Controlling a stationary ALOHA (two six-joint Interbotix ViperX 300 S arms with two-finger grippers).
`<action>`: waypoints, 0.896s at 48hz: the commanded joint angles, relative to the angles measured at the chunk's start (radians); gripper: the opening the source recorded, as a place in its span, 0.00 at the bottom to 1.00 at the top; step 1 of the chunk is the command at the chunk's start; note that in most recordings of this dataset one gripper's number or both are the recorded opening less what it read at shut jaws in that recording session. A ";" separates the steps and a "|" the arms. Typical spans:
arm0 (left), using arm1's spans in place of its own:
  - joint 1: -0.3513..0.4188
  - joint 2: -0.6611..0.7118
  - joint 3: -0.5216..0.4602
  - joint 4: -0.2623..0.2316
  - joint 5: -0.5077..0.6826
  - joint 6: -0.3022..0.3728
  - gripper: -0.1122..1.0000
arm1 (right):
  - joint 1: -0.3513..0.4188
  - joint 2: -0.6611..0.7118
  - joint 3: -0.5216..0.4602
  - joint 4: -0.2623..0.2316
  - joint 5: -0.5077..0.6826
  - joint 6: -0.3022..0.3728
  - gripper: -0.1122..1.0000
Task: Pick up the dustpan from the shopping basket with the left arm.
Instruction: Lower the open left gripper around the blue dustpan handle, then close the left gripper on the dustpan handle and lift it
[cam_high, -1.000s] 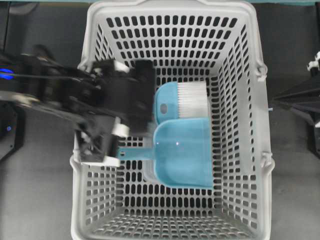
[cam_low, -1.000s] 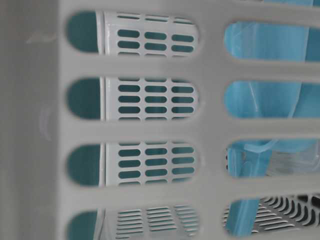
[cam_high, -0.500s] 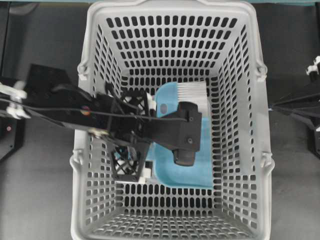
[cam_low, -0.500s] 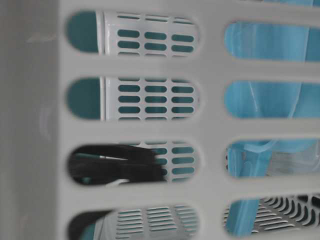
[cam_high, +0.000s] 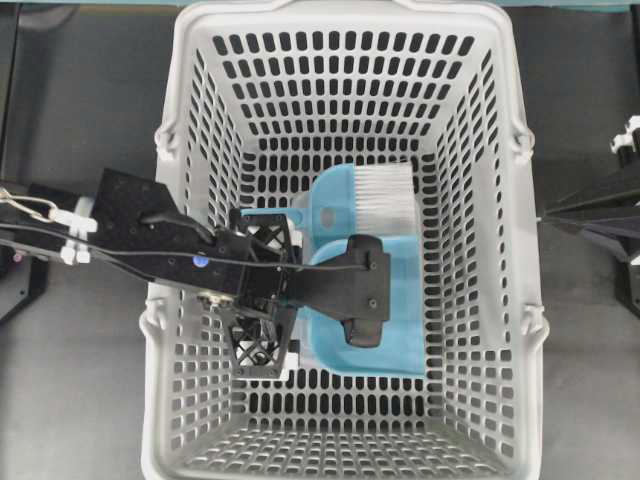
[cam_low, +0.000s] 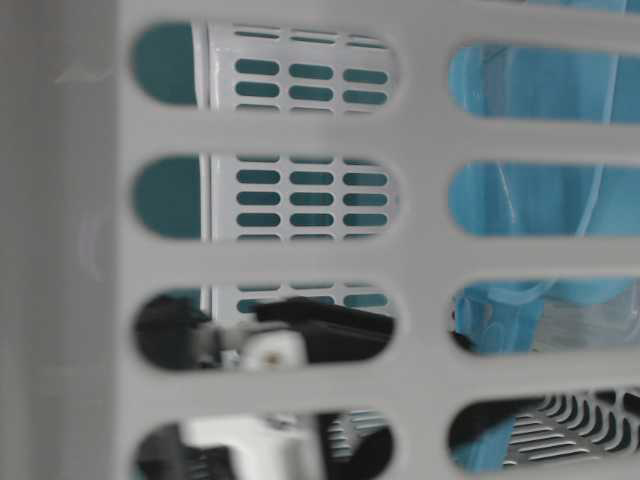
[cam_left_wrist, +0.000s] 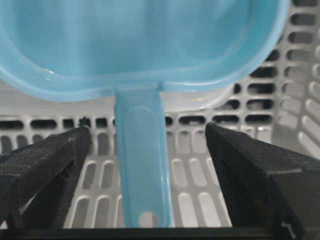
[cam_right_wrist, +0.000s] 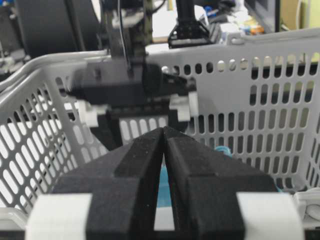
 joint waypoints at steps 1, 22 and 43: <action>-0.002 -0.005 0.017 0.003 -0.031 0.000 0.91 | 0.003 0.006 -0.005 0.003 -0.005 0.000 0.10; -0.003 -0.012 0.020 0.003 -0.077 0.008 0.38 | 0.003 0.006 0.002 0.003 -0.005 0.002 0.10; 0.017 -0.097 -0.218 0.003 0.143 0.008 0.38 | 0.003 0.006 0.012 0.005 -0.005 0.003 0.10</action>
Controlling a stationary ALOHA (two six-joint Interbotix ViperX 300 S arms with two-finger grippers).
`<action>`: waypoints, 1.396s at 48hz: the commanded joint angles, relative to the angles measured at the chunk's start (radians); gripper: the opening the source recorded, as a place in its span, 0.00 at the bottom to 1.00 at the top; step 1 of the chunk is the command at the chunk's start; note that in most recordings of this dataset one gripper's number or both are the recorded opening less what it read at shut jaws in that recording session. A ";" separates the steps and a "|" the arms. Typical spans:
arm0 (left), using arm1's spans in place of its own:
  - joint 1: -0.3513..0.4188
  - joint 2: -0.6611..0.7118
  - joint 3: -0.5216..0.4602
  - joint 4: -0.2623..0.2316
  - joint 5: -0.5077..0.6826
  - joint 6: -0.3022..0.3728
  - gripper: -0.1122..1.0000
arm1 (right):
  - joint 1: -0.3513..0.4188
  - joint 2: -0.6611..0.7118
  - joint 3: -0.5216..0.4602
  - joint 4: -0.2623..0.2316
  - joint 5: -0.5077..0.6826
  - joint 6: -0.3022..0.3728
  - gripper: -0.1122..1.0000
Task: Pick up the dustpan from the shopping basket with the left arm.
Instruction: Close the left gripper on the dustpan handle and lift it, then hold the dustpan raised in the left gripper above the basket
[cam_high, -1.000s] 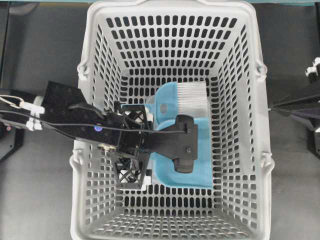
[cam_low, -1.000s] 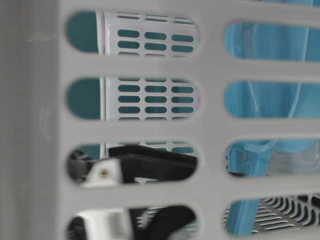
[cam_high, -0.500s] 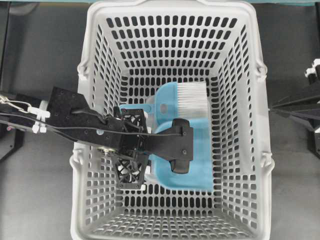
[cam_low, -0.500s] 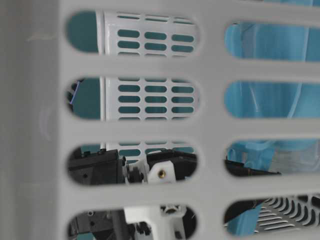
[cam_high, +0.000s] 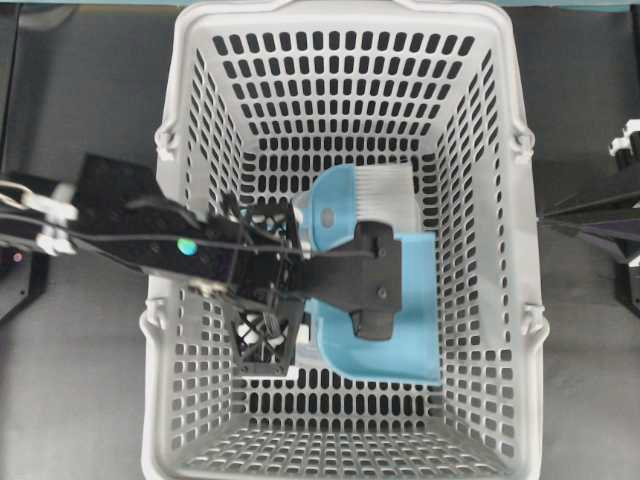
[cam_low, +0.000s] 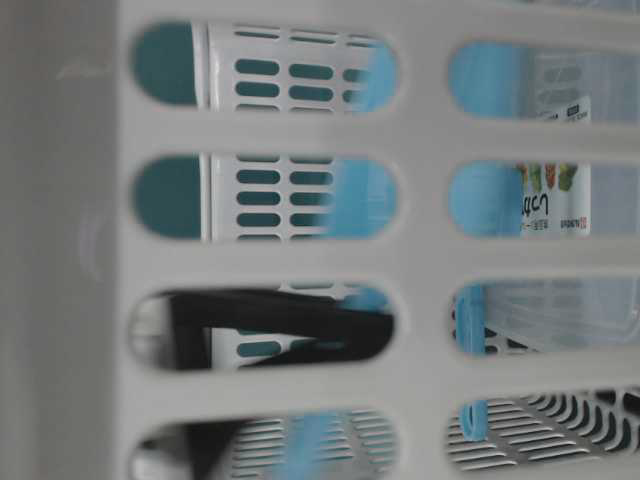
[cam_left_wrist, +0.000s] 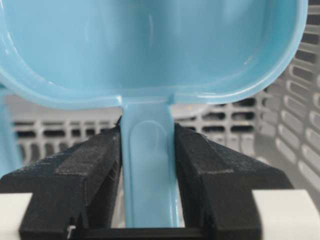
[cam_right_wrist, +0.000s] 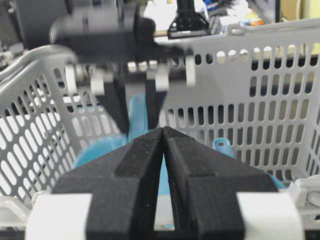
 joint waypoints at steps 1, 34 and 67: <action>0.009 -0.055 -0.094 0.003 0.061 0.002 0.38 | 0.003 0.005 -0.006 0.003 -0.005 0.003 0.10; 0.006 -0.092 -0.215 0.003 0.184 0.003 0.38 | 0.003 0.003 0.000 0.003 -0.002 0.003 0.10; 0.005 -0.092 -0.213 0.003 0.184 0.002 0.38 | 0.003 -0.031 0.000 0.005 0.017 0.018 0.10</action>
